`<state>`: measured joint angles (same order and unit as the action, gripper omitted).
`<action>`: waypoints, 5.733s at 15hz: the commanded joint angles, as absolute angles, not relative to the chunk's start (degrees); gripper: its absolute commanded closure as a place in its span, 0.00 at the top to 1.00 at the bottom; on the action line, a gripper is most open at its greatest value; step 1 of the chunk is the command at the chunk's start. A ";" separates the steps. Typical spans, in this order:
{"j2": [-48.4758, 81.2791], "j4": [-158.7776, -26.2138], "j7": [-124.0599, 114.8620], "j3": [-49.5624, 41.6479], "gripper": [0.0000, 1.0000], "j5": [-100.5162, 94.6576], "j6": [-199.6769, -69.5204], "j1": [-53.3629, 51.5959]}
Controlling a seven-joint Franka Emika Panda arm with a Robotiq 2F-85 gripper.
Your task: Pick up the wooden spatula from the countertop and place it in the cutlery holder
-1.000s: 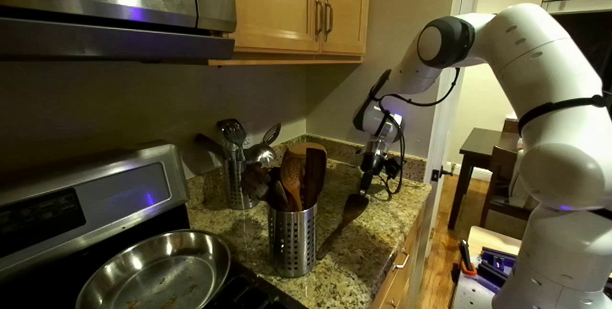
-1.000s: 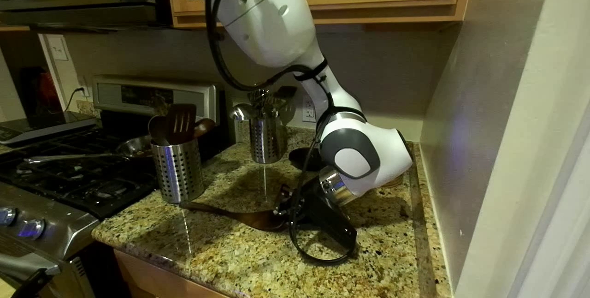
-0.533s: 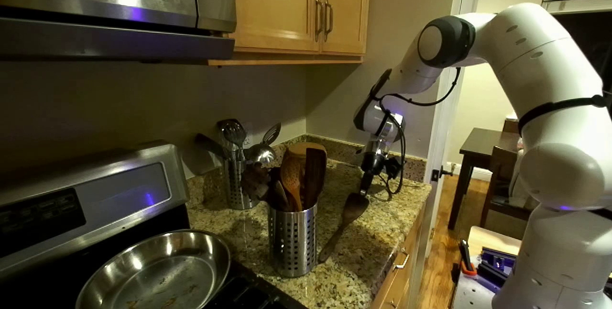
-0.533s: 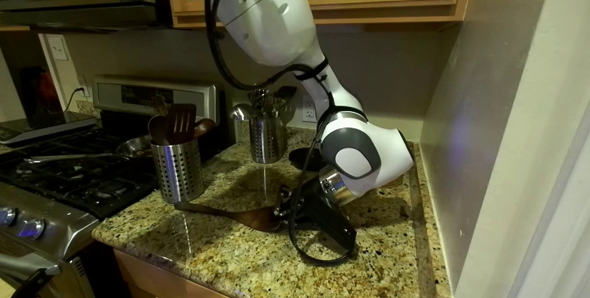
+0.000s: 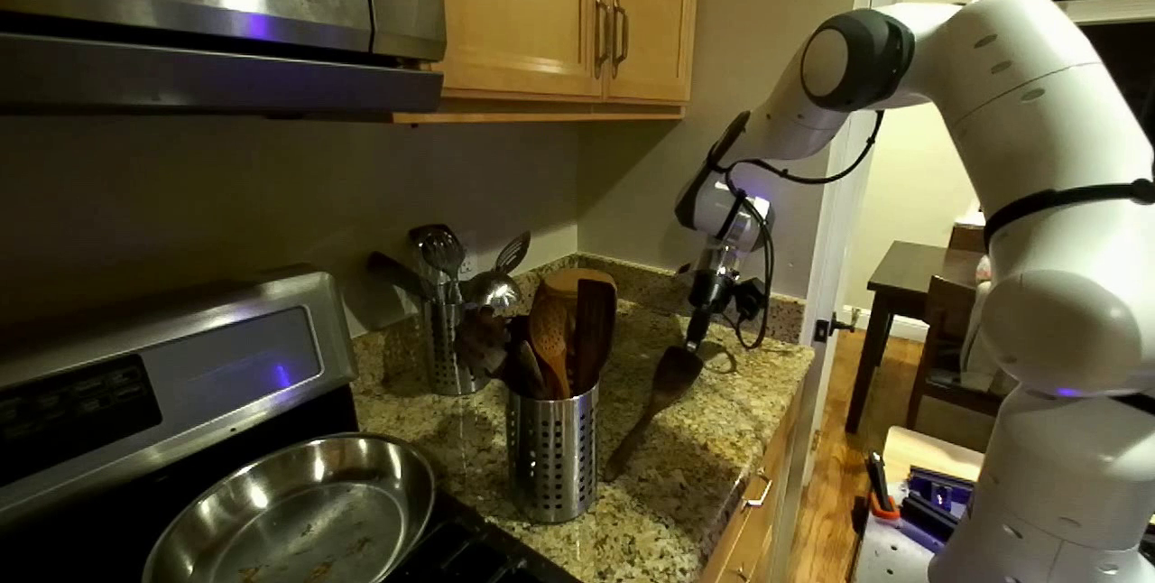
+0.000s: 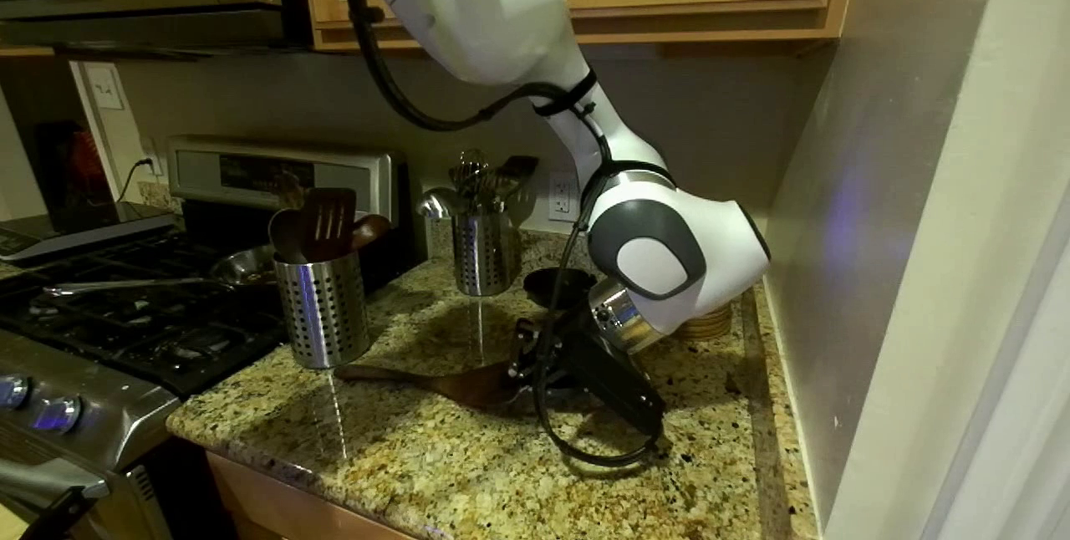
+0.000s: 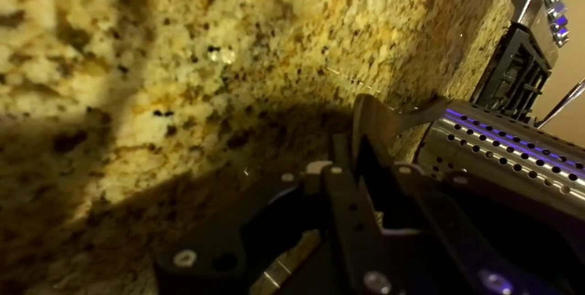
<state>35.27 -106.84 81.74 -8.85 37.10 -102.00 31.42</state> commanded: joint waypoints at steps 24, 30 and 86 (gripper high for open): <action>4.41 -111.61 83.90 -14.49 0.05 21.79 -94.33 25.70; -3.86 -120.89 82.80 -13.80 0.05 11.32 -109.25 20.27; -37.37 -125.46 86.76 -9.25 0.07 -9.02 -120.05 0.87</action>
